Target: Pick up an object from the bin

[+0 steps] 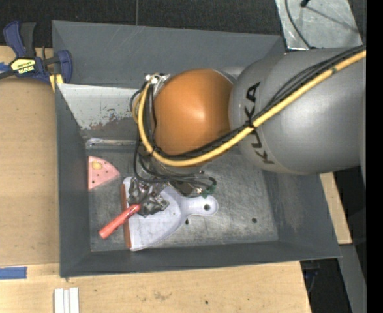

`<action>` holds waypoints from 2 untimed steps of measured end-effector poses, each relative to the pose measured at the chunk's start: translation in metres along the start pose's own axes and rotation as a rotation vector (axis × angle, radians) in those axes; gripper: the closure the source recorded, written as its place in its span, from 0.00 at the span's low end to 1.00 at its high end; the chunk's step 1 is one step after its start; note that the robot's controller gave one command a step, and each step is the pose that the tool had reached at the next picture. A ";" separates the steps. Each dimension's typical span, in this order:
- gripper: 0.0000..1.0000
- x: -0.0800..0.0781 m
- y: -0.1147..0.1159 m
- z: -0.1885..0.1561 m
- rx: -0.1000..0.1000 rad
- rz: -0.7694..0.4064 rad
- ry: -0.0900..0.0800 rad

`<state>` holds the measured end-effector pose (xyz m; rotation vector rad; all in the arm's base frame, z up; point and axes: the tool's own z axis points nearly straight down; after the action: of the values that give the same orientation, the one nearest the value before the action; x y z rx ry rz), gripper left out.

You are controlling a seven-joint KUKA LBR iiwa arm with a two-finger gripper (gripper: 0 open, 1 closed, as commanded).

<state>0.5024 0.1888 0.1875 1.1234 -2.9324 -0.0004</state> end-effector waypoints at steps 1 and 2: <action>1.00 0.002 0.002 0.018 0.006 -0.040 -0.016; 1.00 0.008 0.000 0.002 -0.004 0.089 0.009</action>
Offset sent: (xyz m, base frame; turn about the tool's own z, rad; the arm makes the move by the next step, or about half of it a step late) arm 0.0039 -0.0142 0.1233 -0.3134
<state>0.4962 0.1834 0.1856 0.9886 -2.9702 -0.0017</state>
